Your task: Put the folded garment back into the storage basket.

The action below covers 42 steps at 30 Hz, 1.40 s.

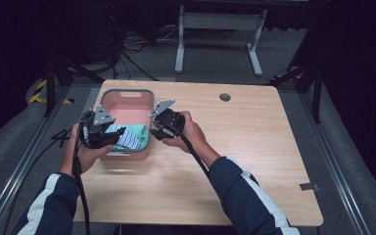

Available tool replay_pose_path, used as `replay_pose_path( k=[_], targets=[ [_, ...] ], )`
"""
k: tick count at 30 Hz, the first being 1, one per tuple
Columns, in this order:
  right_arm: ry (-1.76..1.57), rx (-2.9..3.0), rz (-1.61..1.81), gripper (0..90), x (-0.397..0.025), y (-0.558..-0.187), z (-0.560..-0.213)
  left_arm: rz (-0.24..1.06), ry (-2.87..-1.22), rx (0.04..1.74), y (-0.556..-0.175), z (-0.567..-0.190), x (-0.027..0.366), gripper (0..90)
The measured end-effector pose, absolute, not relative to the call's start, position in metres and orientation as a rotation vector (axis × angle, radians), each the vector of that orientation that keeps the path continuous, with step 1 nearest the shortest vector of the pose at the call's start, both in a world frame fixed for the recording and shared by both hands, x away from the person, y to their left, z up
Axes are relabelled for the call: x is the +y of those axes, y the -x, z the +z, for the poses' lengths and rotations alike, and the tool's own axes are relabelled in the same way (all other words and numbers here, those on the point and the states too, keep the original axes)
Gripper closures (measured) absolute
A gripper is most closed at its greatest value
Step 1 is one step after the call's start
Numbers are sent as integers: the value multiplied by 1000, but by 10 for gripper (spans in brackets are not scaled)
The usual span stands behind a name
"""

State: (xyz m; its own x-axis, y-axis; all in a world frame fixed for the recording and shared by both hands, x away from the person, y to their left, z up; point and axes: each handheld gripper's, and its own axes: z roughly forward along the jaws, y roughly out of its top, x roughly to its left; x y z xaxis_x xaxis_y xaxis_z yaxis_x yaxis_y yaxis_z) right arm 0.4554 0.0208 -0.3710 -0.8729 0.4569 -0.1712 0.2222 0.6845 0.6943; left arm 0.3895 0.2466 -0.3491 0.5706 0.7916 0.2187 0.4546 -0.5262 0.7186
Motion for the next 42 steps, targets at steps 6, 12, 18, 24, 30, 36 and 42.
replay_pose_path(
  k=[6, 12, 18, 24, 30, 36, 42],
  targets=[
    [-551, 2548, 971, 463, 1, -450, -368, 706, -2209, 949, -383, -348, 232, 444],
    [-555, 2531, 946, 418, -16, -447, -367, 697, -2204, 915, -377, -347, 219, 418],
    [-568, 2518, 922, 383, -36, -440, -367, 665, -2204, 892, -370, -351, 204, 366],
    [-582, 2512, 893, 371, -52, -435, -369, 642, -2219, 857, -364, -354, 191, 317],
    [-590, 2504, 876, 366, -72, -429, -370, 615, -2223, 804, -356, -359, 176, 254],
    [-611, 2504, 864, 361, -91, -423, -374, 585, -2237, 751, -350, -366, 165, 198],
    [-624, 2496, 830, 348, -111, -415, -379, 582, -2269, 712, -345, -376, 155, 174]
  ],
)
